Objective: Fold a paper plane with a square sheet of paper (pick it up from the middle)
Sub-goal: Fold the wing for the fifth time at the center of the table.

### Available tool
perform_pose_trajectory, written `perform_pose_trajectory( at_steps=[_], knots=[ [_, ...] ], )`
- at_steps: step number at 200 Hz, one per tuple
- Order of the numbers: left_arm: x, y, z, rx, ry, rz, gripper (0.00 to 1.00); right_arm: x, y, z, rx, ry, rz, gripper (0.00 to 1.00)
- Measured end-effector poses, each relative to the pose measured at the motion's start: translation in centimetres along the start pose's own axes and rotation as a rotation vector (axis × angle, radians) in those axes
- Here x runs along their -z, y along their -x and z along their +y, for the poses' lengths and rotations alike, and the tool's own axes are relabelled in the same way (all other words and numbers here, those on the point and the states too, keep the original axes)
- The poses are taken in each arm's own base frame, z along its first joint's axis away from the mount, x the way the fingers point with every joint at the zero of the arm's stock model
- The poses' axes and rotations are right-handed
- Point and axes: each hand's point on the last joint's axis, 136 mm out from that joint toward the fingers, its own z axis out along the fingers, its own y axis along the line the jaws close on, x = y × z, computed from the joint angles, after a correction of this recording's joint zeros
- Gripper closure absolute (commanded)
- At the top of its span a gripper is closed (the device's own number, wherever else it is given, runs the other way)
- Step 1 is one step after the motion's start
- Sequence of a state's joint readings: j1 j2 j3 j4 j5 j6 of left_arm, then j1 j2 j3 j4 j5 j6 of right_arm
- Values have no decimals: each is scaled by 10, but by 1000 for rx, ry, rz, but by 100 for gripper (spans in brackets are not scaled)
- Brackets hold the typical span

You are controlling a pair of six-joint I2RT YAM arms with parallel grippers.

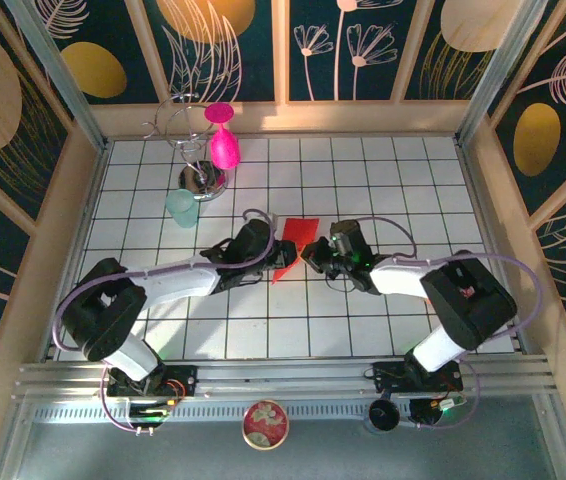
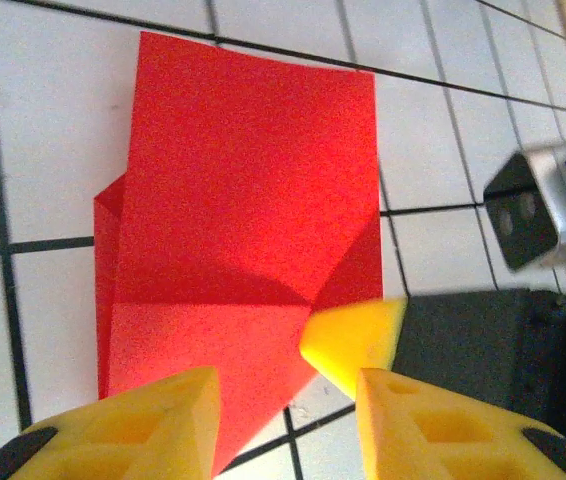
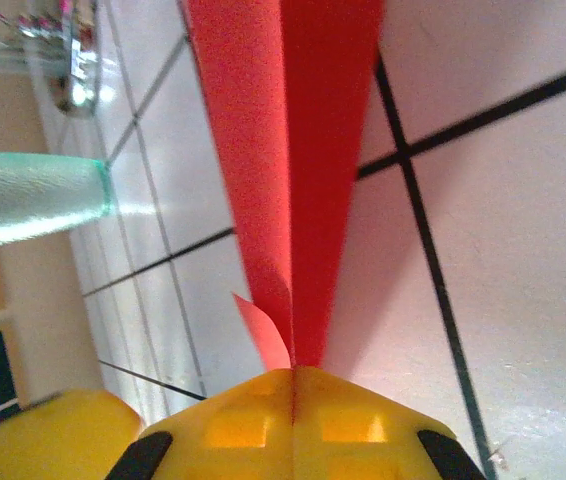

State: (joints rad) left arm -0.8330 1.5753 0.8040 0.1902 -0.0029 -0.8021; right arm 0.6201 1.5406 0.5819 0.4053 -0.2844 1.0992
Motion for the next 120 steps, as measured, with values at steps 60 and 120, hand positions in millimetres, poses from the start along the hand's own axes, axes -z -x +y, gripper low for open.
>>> perform_pose_trajectory(
  at_steps=[60, 120],
  knots=[
    [1, -21, -9, -240, -19, -39, 47, 28, 17, 6, -41, 15, -58, 100],
    [-5, -18, -16, -456, -25, -101, 47, 29, 12, -8, -79, -43, -26, 100]
  ],
)
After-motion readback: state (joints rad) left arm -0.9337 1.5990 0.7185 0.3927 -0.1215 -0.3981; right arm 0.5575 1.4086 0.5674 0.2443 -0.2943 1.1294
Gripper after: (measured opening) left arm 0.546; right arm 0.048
